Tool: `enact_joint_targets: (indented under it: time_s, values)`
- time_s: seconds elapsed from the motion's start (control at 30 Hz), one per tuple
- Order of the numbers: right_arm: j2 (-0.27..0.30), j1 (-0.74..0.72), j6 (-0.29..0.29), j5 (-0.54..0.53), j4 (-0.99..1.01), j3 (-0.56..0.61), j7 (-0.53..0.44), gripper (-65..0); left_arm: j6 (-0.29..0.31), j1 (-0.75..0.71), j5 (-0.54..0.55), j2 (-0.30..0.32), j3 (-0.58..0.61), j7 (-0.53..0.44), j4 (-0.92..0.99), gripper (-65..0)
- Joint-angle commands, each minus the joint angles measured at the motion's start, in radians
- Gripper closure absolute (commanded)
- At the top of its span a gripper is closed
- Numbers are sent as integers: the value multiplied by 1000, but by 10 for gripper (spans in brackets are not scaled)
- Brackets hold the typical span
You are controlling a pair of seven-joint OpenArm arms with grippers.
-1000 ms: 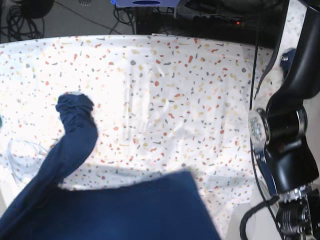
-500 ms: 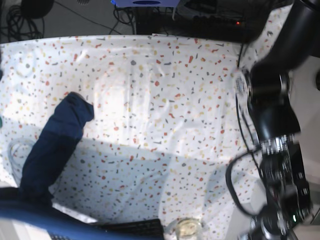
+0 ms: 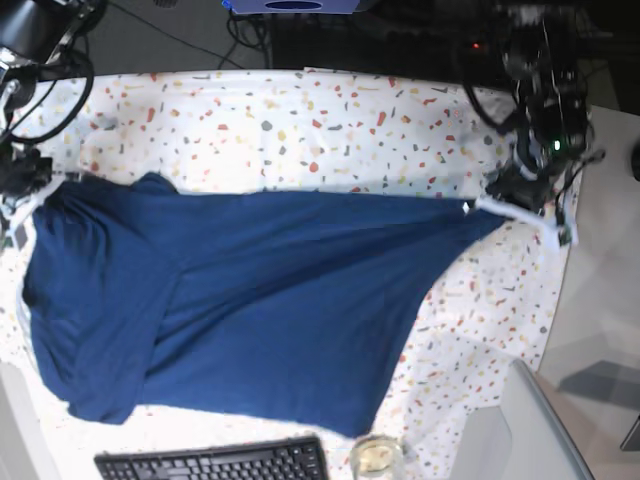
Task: Layout the t-shirt on the table in an organized manner, then fold the t-shirt properly
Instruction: 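Lift the shirt edge with both grippers, shake it, and lay it flat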
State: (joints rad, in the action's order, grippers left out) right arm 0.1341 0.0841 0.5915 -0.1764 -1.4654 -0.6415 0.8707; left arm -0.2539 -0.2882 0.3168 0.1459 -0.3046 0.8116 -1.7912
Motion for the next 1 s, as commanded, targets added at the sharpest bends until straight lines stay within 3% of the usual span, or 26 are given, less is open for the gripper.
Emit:
enact_joint_targets:
  time_s: [0.0,0.27,0.43,0.6,0.97]
  values:
    - [17,1,2,-10,-8,-2,-25,-2,8,-13,0,14,-17,-33,-14,0]
    - [19,64,0,-5,10,-4,-78,-2,11,-124,0,53,-80,-45,-5,0]
    - [20,70,-3,-2,68,-53,-74,-2,61,-165,0,51,-80,-47,-2,0]
    - [19,85,-3,-2,116,-108,-74,-2,61,-179,0,48,-80,-47,0,0]
    - [19,92,-3,-5,116,-108,-74,-2,63,-179,0,51,-78,-47,0,0]
